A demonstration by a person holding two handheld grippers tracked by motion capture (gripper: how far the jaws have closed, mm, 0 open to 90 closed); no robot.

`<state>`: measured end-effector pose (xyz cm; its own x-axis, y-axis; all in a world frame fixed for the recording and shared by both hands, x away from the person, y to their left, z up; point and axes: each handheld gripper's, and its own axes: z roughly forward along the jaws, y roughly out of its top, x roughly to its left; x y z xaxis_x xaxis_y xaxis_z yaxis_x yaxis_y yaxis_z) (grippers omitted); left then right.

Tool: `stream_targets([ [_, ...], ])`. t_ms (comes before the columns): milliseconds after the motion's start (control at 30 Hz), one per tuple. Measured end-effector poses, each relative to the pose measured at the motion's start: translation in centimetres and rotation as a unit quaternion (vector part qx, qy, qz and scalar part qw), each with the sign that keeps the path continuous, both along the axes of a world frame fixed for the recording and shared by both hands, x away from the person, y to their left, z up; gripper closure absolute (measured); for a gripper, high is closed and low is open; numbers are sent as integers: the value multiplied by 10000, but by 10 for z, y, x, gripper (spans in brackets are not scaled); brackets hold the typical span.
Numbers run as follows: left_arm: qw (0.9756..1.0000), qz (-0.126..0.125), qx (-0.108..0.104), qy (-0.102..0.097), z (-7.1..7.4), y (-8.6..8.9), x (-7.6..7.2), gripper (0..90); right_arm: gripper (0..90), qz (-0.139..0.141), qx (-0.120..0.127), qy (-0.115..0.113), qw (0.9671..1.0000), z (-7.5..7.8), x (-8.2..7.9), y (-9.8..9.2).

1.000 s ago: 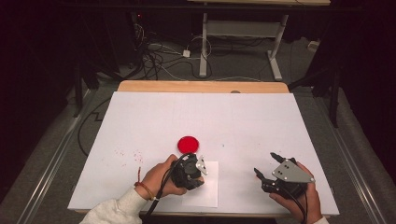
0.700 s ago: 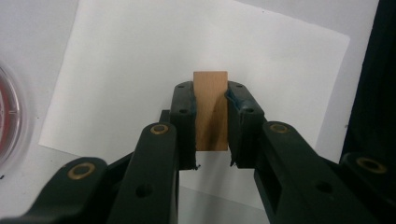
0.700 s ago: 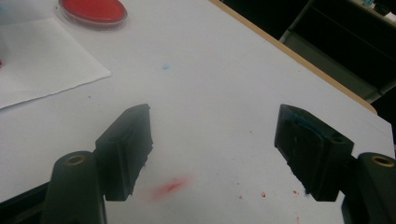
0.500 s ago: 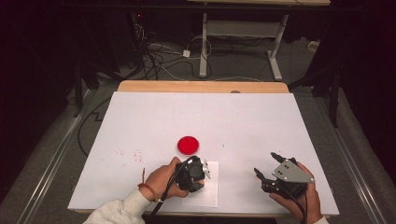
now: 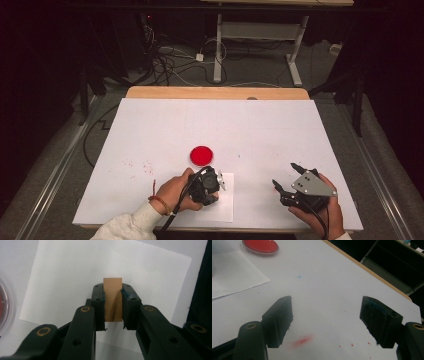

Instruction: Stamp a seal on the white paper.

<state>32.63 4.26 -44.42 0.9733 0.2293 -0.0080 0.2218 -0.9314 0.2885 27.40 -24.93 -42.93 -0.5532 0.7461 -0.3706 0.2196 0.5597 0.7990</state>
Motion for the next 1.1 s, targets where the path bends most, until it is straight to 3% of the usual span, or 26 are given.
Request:
stream_targets([
  [567,9999,-36,55,-84,-1,-2,-2,735,269,65,-79,41,9999,-2,0,3],
  [1100,10000,-43,-32,-44,-1,1,-1,735,281,101,-105,71,9999,-2,0,4],
])
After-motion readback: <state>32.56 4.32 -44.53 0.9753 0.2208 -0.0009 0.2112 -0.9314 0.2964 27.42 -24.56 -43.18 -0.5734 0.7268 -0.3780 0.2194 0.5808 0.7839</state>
